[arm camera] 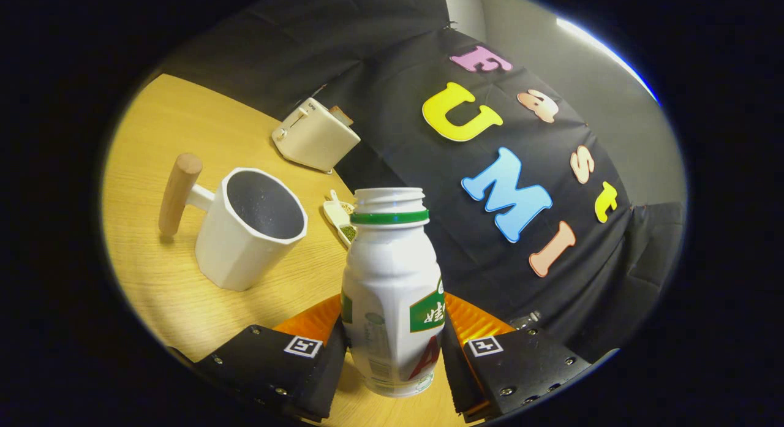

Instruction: Take the bottle from table, then pour the juice into the cup, finally place the bottle on the coaster

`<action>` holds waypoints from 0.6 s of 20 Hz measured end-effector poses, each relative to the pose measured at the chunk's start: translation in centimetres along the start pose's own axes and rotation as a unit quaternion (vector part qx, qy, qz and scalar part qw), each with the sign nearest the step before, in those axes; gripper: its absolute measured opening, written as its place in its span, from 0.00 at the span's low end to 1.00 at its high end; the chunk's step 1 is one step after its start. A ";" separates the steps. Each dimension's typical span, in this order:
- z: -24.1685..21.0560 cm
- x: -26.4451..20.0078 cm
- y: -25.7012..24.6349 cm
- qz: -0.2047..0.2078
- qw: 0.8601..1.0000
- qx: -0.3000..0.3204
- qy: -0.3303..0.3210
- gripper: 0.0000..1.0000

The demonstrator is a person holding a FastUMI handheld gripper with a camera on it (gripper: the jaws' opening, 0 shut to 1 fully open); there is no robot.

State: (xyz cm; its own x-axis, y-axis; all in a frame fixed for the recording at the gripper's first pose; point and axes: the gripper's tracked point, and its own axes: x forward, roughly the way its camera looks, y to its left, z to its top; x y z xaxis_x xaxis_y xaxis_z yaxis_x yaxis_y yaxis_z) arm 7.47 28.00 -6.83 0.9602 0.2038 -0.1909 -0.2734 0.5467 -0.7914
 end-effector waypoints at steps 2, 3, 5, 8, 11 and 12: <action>0.0 0.1 0.0 -0.001 1.000 -0.024 0.003 0.71; 0.1 0.3 0.0 -0.001 0.999 -0.036 0.005 0.72; 0.3 0.2 -0.2 -0.005 0.998 -0.055 0.006 0.72; 0.5 0.4 -0.1 -0.006 0.997 -0.078 0.007 0.72; 0.5 0.4 0.0 -0.008 0.995 -0.101 0.010 0.72; 0.3 0.5 0.2 -0.006 0.994 -0.106 0.012 0.72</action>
State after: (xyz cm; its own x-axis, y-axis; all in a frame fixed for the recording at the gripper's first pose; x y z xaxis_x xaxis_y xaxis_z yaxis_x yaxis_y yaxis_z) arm 7.91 28.46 -6.86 0.9652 0.1766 -0.1927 -0.2460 0.3647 -0.8981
